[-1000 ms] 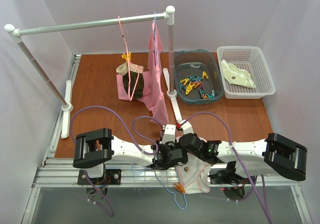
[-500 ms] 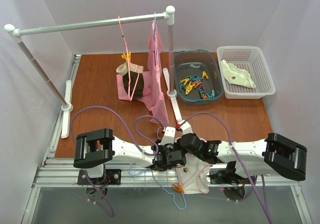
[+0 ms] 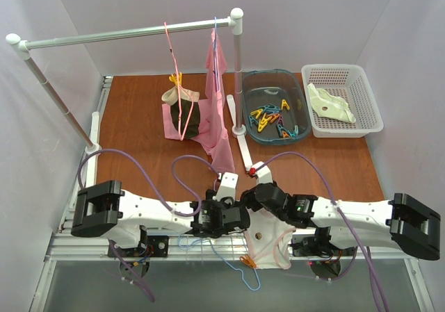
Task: Clip the underwear to the hanger
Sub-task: Clamp the underwear onto the hanger.
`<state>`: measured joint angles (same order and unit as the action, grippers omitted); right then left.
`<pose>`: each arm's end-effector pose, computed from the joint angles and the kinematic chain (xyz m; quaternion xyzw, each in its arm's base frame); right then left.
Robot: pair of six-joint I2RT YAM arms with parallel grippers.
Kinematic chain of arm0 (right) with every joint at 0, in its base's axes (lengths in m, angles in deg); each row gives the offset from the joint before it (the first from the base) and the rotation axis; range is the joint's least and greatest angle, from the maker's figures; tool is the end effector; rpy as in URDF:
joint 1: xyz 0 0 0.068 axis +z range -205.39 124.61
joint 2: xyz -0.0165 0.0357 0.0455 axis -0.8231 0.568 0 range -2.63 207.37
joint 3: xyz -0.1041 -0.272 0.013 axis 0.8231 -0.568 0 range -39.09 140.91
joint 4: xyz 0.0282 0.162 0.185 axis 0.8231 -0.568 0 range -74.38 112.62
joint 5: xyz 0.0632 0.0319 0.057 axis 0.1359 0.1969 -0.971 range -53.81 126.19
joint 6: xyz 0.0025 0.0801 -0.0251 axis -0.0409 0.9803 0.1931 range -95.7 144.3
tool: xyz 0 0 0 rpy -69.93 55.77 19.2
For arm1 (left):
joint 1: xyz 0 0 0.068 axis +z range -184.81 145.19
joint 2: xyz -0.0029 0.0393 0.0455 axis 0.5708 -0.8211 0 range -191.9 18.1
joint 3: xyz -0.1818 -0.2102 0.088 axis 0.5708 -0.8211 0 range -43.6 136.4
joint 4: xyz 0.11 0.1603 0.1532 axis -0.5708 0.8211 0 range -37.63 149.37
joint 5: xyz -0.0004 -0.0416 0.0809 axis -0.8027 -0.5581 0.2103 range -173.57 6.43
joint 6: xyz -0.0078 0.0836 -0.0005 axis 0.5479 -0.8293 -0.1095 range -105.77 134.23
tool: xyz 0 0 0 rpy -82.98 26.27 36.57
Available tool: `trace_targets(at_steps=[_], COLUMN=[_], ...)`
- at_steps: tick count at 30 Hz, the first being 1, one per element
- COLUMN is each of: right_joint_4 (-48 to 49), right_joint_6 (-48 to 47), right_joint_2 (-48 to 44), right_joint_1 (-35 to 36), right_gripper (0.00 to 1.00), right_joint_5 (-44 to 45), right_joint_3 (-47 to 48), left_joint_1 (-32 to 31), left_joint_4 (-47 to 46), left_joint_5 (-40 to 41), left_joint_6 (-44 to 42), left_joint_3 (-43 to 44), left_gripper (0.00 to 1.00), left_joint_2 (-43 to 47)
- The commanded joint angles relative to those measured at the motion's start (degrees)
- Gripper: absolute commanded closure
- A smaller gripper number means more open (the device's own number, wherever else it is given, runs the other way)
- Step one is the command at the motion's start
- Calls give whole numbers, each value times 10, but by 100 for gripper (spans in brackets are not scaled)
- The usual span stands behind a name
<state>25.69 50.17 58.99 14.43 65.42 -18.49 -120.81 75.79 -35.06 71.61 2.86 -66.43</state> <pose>0.1053 0.1822 0.1721 -0.2228 0.8478 0.1626 0.4530 0.0738 -0.2653 0.1930 0.1205 0.8812 -0.0881 0.4485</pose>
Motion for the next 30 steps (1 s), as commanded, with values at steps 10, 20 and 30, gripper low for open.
trace_targets(at_steps=[10, 20, 30], right_joint_4=[-87, -85, -44], right_joint_6=[-77, -50, 14], right_joint_2=[-81, 170, 244], right_joint_1=[177, 292, 281], right_gripper=[28, 39, 43], right_joint_5=[-8, -16, -40], right_joint_3=[108, 230, 238], left_joint_1=[158, 221, 222], left_joint_4=[-102, -5, 26], left_joint_5=[-54, -72, -76], left_joint_6=[-39, -13, -2], left_joint_3=[-175, -200, -208], left_gripper=[11, 10, 10], left_joint_2=[334, 443, 476])
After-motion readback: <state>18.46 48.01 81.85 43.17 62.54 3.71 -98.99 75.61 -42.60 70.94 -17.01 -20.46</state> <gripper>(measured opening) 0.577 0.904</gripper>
